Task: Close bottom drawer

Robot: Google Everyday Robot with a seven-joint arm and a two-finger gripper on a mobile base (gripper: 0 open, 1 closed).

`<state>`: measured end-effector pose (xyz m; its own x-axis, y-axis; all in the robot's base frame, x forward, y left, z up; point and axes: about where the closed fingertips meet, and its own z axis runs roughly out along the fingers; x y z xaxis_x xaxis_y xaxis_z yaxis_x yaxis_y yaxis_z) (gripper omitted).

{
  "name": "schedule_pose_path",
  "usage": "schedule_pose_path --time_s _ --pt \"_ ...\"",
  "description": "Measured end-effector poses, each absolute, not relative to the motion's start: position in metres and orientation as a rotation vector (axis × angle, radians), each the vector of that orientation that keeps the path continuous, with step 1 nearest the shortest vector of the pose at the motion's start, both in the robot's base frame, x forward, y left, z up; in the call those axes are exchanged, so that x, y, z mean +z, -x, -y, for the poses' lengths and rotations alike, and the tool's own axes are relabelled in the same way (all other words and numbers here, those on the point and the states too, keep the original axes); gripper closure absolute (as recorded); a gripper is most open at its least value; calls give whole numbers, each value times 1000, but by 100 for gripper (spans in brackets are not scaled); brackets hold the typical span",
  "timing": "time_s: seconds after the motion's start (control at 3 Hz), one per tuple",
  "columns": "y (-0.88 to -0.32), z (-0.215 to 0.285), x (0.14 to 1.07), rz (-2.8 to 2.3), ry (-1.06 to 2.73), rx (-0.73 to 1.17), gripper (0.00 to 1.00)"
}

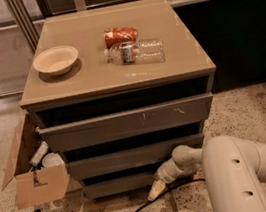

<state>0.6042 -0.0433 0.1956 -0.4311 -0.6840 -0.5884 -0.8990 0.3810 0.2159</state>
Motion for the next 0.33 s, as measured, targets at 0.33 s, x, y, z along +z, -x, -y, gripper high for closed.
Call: schedule_pose_path --time_s 0.33 --pt "-604 43 196 -2242 1370 725 0"
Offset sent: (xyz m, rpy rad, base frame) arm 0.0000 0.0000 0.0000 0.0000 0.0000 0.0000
